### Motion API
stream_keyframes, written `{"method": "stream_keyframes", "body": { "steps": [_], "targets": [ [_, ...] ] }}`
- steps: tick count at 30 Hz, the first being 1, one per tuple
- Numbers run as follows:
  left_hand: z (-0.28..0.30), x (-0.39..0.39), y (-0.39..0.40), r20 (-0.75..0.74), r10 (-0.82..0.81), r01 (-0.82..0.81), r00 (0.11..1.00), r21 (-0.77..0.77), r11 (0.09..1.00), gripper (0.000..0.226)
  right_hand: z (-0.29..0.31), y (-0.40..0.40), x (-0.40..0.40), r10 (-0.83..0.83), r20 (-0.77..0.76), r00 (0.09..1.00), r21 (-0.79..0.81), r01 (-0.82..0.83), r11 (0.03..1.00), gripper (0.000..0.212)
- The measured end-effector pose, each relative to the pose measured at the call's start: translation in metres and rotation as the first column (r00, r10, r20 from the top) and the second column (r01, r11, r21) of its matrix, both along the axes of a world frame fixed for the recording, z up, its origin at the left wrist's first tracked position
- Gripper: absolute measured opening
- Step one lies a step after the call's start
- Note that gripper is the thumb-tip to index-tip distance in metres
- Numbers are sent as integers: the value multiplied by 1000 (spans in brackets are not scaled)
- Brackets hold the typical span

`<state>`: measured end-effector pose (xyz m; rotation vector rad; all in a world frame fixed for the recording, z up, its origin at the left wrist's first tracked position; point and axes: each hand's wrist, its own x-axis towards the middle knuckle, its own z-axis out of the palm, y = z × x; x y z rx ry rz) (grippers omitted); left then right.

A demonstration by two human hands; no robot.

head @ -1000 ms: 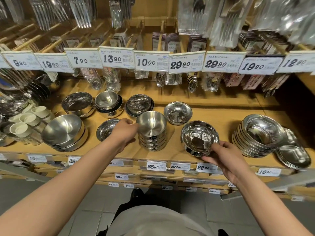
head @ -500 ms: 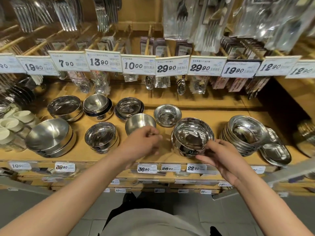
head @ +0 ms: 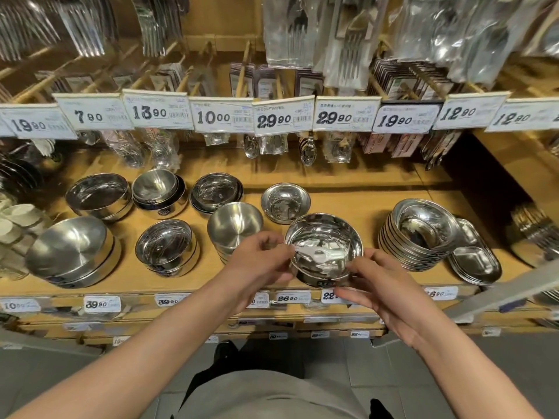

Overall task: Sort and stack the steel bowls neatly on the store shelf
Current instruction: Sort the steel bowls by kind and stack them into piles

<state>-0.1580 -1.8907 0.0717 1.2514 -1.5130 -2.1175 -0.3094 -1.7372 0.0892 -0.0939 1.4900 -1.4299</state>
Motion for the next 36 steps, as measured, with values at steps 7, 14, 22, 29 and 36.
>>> {"method": "stream_keyframes", "body": {
  "steps": [7,14,22,29,36],
  "targets": [
    [14,7,-6,8,83,-83,997,9,997,13,-1,-3,-4,-13,-58,998,-93,7,996,21],
    [46,65,-36,50,165,-165,985,-5,986,19,4,-50,35,128,-115,985,-168,-146,975,23],
    [71,140,-93,25,336,-332,942,-97,938,12,18,-139,91,206,-184,961,-201,-242,949,27],
    [30,203,-141,137,473,-462,870,-107,881,13,-8,-221,164,380,-241,893,-31,-399,917,43],
    [-10,207,-191,193,390,-385,900,-65,921,11,-44,-254,190,367,-338,867,151,-335,930,29]
  ]
}}
